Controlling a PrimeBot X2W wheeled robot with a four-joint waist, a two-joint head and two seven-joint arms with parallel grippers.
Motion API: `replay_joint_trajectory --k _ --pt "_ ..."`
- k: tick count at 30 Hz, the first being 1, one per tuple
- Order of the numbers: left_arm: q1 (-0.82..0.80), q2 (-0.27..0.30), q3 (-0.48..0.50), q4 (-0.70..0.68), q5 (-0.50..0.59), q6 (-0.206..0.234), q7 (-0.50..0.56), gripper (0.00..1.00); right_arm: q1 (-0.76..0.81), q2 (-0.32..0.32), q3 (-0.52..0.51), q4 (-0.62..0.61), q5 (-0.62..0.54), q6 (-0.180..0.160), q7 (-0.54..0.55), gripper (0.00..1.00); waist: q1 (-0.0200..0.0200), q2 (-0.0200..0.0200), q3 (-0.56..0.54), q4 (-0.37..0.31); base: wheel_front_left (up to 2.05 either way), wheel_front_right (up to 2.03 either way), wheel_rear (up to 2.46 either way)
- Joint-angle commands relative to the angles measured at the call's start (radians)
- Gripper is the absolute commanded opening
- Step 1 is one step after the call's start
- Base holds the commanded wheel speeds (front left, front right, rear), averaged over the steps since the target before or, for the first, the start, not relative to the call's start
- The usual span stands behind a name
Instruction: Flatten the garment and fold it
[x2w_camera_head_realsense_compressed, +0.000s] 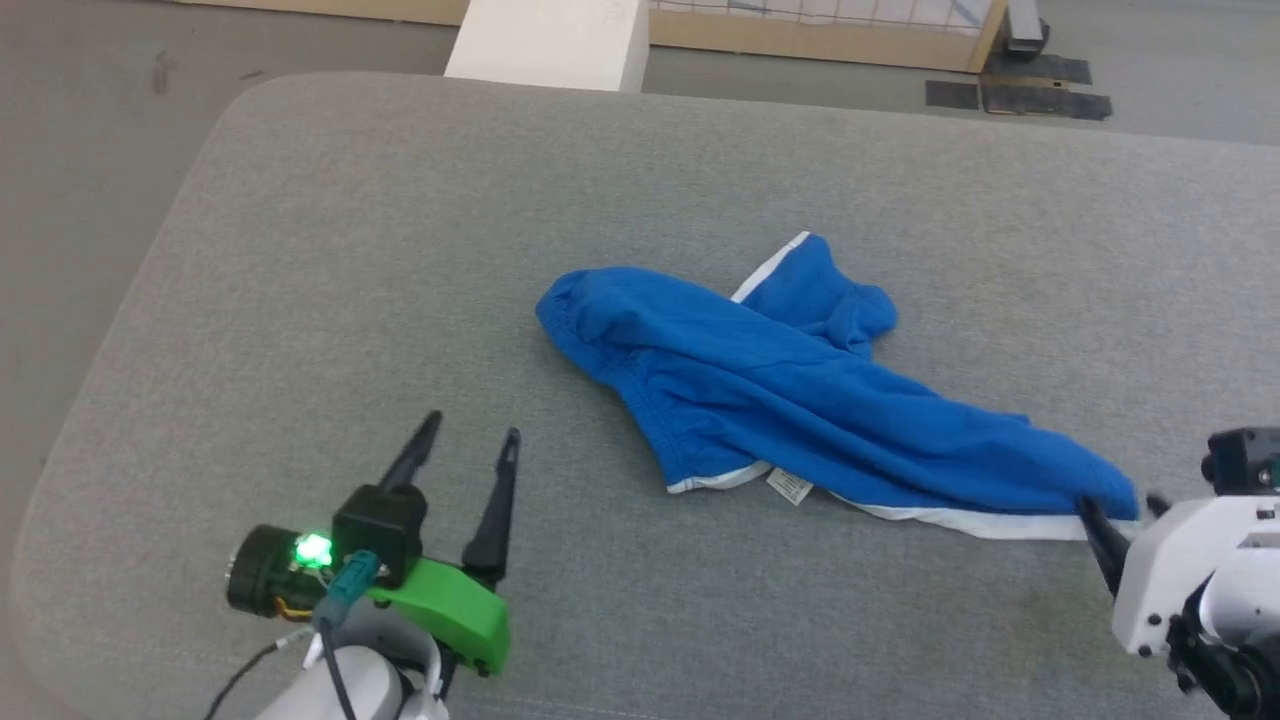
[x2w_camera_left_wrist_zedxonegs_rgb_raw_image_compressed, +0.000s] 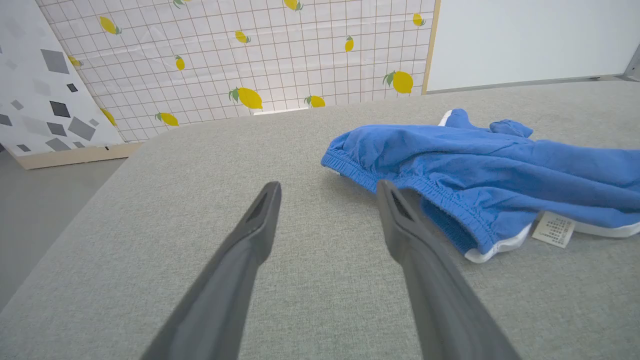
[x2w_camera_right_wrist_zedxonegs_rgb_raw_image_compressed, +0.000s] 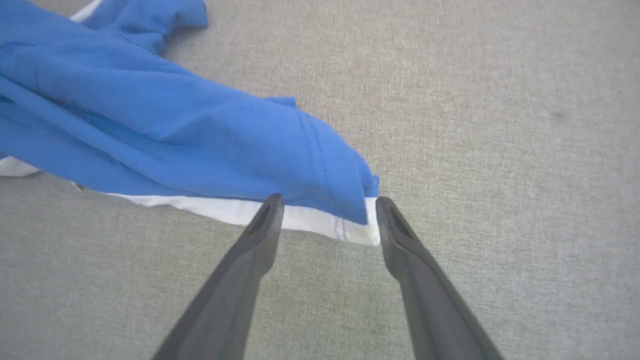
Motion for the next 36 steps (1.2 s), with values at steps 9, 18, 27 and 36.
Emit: replay_joint_trajectory --k 9,18,27,36 --pt "-0.005 -0.019 -0.071 -0.013 -0.060 -0.091 0.105 1.00 0.010 -0.052 0.046 -0.103 -0.016 -0.002 -0.384 1.00 0.0000 0.0000 -0.005 -0.059 0.00 0.00 0.00" --pt "-0.063 -0.043 -0.146 0.015 -0.101 -0.157 0.280 1.00 0.037 0.040 -0.013 -0.133 -0.075 -0.002 -0.538 1.00 0.0000 0.0000 0.047 -0.136 0.00 0.00 0.00" --pt "-0.133 -0.076 -0.115 0.112 -0.139 -0.139 0.336 1.00 0.024 0.064 -0.013 -0.120 -0.105 -0.002 -0.560 1.00 0.0000 0.0000 0.100 -0.189 0.00 0.00 0.00" --pt "-0.163 -0.089 -0.117 0.141 -0.144 -0.164 0.323 1.00 0.013 0.082 -0.025 -0.106 -0.119 -0.002 -0.572 1.00 0.0000 0.0000 0.130 -0.198 0.00 0.00 0.00"
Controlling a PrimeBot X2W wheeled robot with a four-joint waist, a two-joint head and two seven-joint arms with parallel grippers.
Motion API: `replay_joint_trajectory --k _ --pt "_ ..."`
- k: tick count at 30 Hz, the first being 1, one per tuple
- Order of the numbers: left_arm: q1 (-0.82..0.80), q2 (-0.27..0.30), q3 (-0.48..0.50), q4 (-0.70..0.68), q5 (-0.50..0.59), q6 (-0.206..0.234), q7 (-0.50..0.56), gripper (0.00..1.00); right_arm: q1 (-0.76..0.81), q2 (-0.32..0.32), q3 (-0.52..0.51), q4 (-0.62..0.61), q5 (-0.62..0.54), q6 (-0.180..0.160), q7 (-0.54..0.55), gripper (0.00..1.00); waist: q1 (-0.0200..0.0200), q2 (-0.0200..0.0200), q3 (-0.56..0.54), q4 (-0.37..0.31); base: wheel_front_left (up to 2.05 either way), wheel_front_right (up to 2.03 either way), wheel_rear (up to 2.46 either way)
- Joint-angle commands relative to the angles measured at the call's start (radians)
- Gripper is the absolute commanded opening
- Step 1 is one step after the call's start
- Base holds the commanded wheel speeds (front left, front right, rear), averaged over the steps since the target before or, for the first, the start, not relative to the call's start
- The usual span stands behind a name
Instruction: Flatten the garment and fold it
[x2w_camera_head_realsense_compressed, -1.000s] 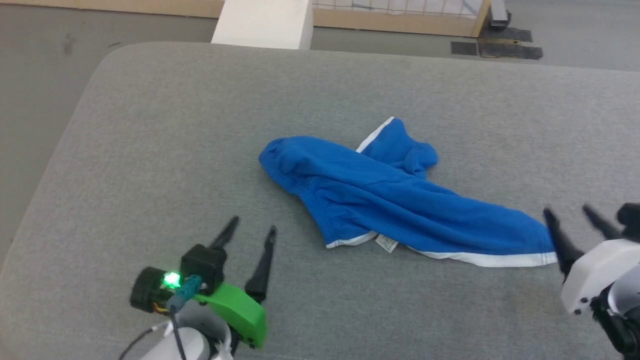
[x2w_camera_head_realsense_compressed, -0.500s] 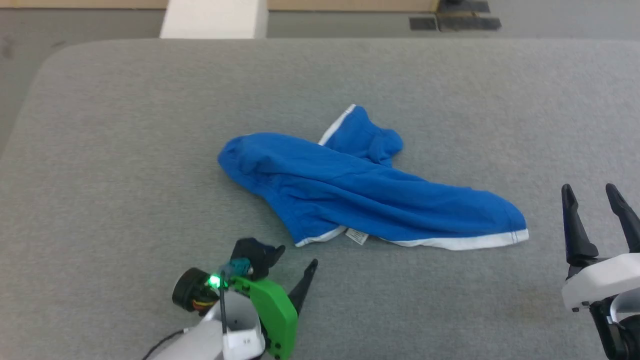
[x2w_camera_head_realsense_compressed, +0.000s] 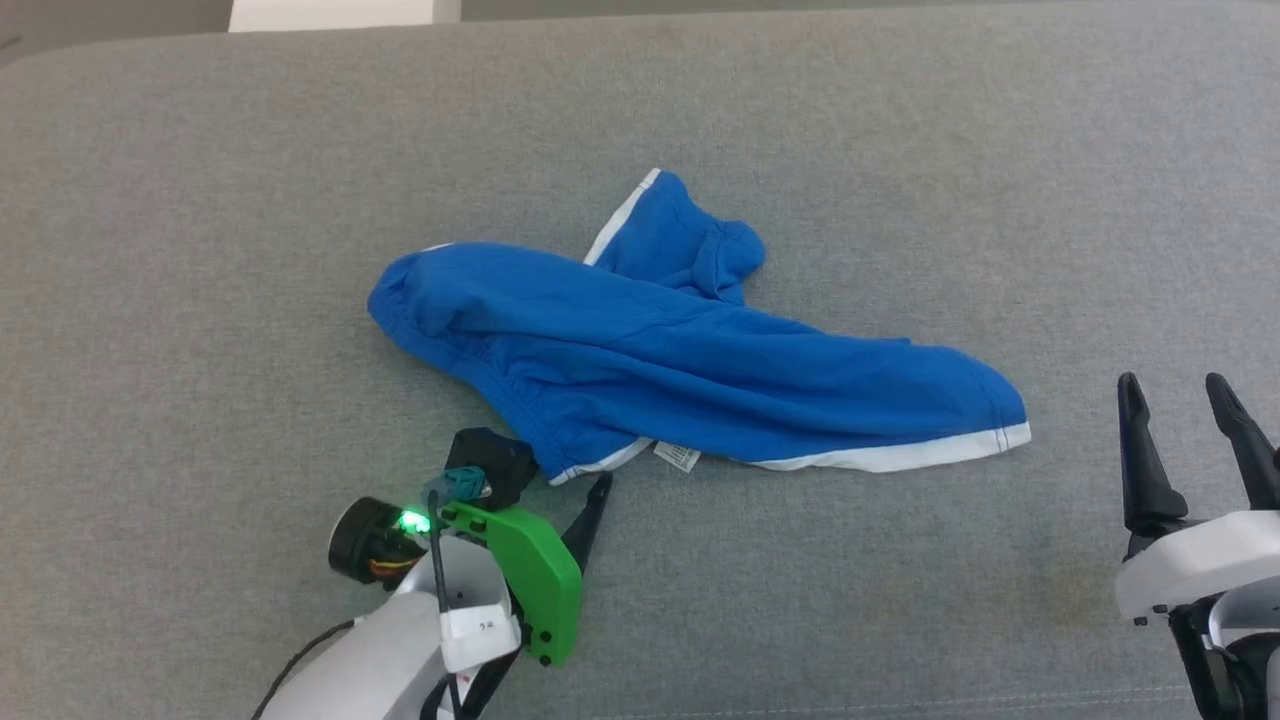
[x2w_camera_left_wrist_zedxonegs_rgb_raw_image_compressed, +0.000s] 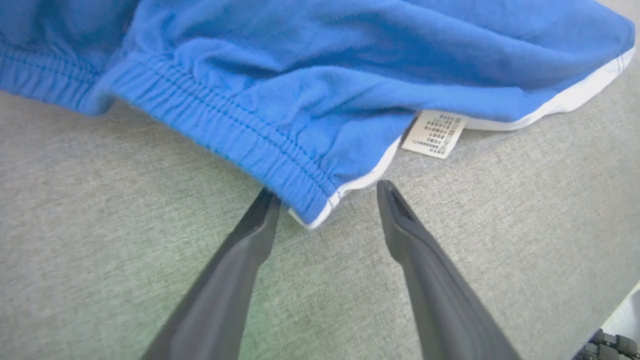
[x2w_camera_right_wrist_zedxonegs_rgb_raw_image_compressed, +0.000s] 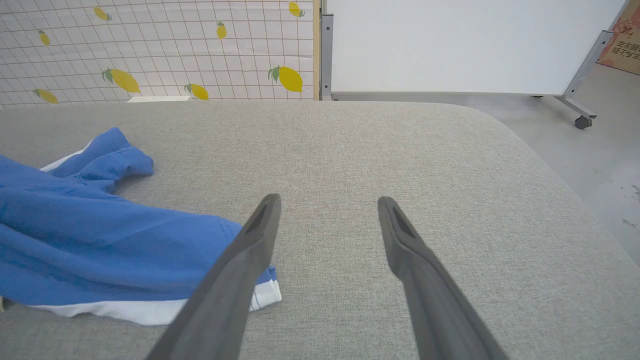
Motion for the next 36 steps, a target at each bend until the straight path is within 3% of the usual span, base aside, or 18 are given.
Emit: replay_joint_trajectory --k 1,2,3,4,11,16,26,36 --pt "-0.018 -0.007 -0.001 0.004 -0.014 -0.005 -0.005 1.00 -0.014 0.005 -0.002 0.001 -0.009 -0.002 -0.009 1.00 0.0000 -0.0001 0.009 -0.001 0.00 0.00 0.00" --pt "-0.020 -0.009 -0.003 0.007 -0.016 -0.009 -0.004 0.47 -0.015 0.007 -0.003 0.002 -0.011 -0.002 -0.009 1.00 0.0000 -0.0001 0.011 -0.001 0.00 0.00 0.00" --pt "-0.022 -0.011 -0.005 0.009 -0.017 -0.012 -0.004 0.04 -0.016 0.008 -0.003 0.003 -0.012 -0.002 -0.009 1.00 0.0000 -0.0001 0.013 0.000 0.00 0.00 0.00" --pt "-0.023 -0.012 -0.007 0.010 -0.017 -0.015 -0.006 0.00 -0.017 0.009 -0.003 0.005 -0.014 -0.002 -0.008 1.00 0.0000 -0.0001 0.015 0.002 0.00 0.00 0.00" --pt "0.014 0.012 -0.016 0.002 -0.016 -0.020 -0.031 0.00 0.001 0.008 0.006 0.042 -0.021 -0.002 0.027 1.00 0.0000 -0.0001 -0.037 0.036 0.00 0.00 0.00" --pt "0.049 0.041 -0.005 -0.039 -0.020 0.002 -0.045 0.00 0.056 -0.025 0.092 0.071 0.030 -0.002 0.171 1.00 0.0000 -0.0001 -0.085 0.064 0.00 0.00 0.00" --pt "0.058 0.084 -0.006 -0.147 -0.007 0.033 -0.016 0.00 0.063 -0.067 0.155 0.093 0.074 -0.002 0.358 1.00 0.0000 -0.0001 -0.097 0.109 0.00 0.00 0.00" --pt "0.041 0.088 -0.025 -0.187 0.009 0.034 0.006 0.00 -0.042 -0.115 0.194 0.197 0.050 -0.002 0.380 1.00 0.0000 -0.0001 -0.050 0.137 0.00 0.00 0.00"
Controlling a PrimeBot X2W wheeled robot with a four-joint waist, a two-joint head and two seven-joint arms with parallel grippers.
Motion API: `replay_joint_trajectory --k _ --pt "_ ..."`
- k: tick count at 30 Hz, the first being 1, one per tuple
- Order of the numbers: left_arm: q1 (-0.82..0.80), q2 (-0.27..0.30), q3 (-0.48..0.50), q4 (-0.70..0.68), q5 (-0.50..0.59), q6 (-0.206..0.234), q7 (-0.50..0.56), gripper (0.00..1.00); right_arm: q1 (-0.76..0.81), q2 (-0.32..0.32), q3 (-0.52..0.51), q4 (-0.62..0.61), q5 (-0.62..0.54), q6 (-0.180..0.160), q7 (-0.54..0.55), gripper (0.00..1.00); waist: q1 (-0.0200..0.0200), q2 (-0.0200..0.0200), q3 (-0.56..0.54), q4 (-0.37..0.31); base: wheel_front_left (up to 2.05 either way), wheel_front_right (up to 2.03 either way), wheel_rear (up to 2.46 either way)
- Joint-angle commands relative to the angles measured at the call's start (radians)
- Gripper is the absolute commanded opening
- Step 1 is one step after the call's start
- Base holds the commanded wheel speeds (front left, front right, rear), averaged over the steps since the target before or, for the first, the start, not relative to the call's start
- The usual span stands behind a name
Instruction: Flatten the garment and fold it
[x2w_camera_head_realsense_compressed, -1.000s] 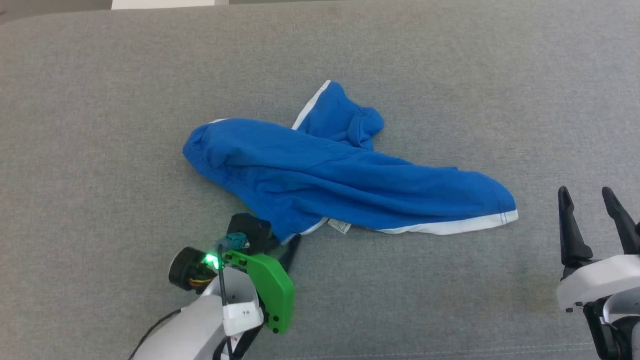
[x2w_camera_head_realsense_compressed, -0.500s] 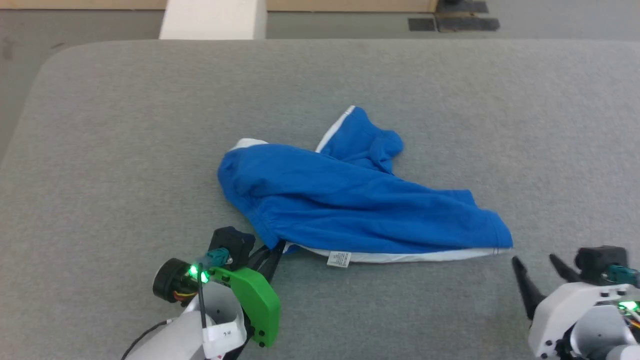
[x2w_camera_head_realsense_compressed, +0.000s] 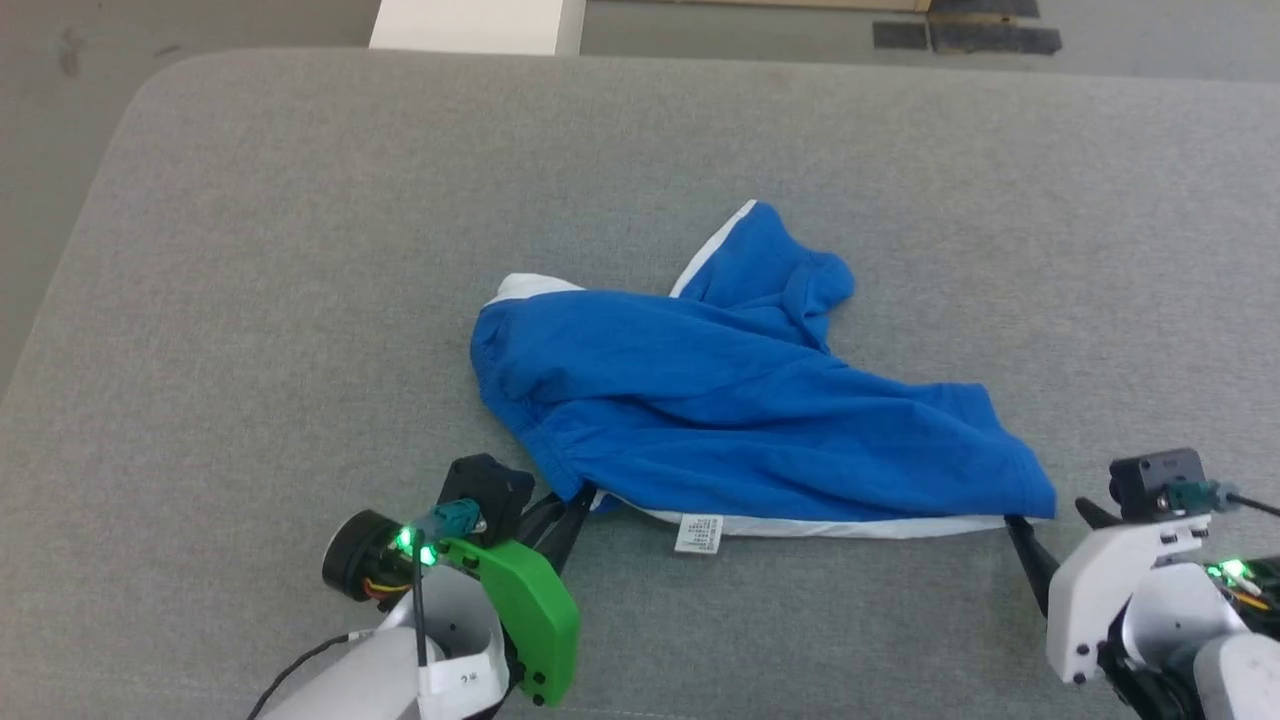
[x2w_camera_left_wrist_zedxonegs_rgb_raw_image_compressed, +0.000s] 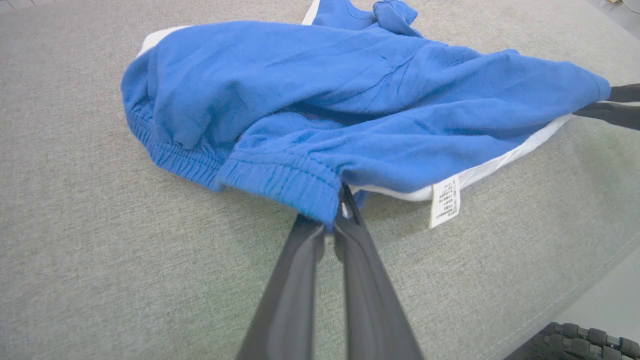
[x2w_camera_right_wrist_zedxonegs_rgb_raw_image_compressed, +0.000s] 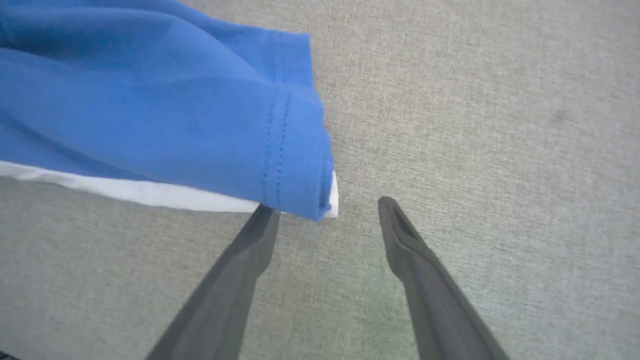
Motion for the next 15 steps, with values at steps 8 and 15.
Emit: replay_joint_trajectory --k 8,15 --pt "-0.035 -0.003 -0.003 -0.004 0.009 0.002 0.003 0.00 -0.080 -0.012 0.032 0.084 -0.006 -0.002 -0.001 1.00 0.0000 0.0000 0.044 0.022 0.00 0.00 0.00" --pt "-0.046 0.001 -0.010 0.011 0.012 -0.005 0.009 0.00 -0.078 -0.031 0.093 0.140 0.012 -0.002 0.079 0.00 0.0000 0.0000 0.045 0.030 0.00 0.00 0.00"
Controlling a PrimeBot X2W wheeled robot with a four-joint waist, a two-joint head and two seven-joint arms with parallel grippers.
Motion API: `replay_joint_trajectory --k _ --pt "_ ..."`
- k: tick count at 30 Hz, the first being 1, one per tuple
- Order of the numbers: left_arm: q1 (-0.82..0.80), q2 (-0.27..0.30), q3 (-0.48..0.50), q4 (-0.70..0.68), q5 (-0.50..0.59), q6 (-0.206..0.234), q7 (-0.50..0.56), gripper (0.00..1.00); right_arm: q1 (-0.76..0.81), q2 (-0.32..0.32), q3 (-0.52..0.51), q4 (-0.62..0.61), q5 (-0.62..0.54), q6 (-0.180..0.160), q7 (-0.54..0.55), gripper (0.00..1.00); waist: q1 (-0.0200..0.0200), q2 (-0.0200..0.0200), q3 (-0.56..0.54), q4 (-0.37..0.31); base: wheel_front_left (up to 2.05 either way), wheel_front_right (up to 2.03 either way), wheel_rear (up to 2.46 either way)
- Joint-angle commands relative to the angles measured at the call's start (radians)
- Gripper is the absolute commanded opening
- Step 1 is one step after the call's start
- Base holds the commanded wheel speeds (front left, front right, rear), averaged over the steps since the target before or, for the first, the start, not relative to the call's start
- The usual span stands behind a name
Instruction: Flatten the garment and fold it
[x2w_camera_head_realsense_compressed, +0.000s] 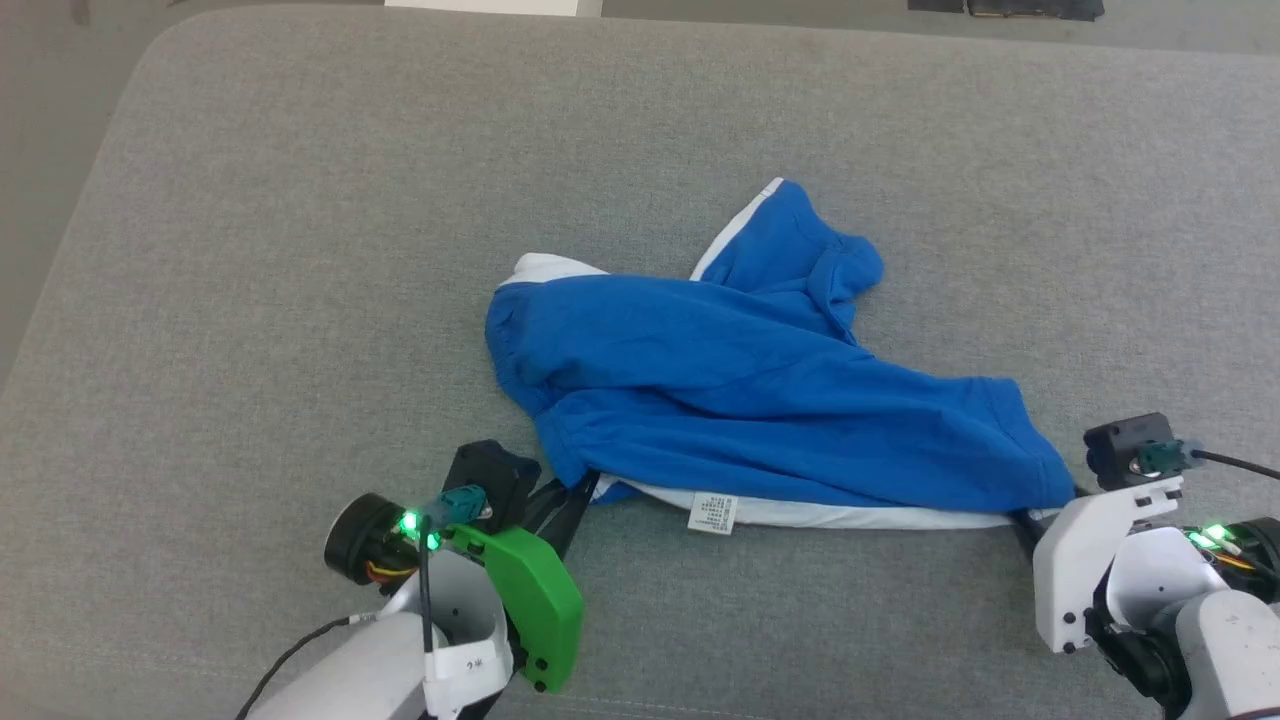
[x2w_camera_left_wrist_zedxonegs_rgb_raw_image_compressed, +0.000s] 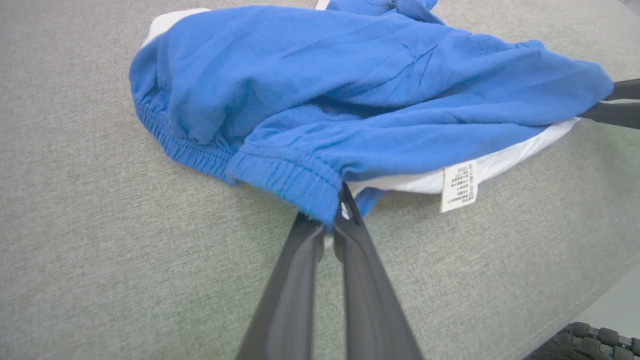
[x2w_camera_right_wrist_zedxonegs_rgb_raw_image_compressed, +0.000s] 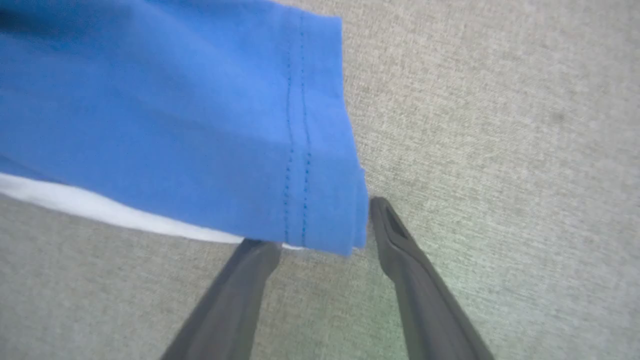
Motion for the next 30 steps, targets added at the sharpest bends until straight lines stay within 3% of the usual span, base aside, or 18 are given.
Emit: replay_joint_trajectory --k 1,9,17,22,30 --pt "-0.014 0.005 -0.004 0.006 0.004 -0.006 0.004 0.00 0.018 0.004 0.021 0.038 0.009 -0.001 0.029 0.00 0.0000 0.0000 -0.007 0.000 0.00 0.00 0.00" --pt "0.009 0.051 -0.026 0.001 -0.001 -0.033 0.025 0.00 0.057 -0.051 0.017 -0.047 0.122 -0.001 0.121 0.00 0.0000 0.0000 -0.089 -0.019 0.00 0.00 0.00" --pt "-0.006 0.145 -0.012 -0.101 -0.026 -0.066 0.086 0.00 0.059 -0.172 0.011 -0.283 0.358 -0.001 0.312 0.00 0.0000 0.0000 -0.176 -0.048 0.00 0.00 0.00" --pt "-0.076 0.220 0.033 -0.203 -0.056 -0.097 0.151 0.00 -0.016 -0.206 -0.052 -0.384 0.496 -0.001 0.402 0.00 0.0000 0.0000 -0.211 -0.057 0.00 0.00 0.00" --pt "-0.263 0.301 0.134 -0.297 -0.123 -0.166 0.257 0.00 -0.236 -0.202 -0.116 -0.413 0.631 -0.001 0.515 0.00 0.0000 0.0000 -0.246 -0.065 0.00 0.00 0.00"
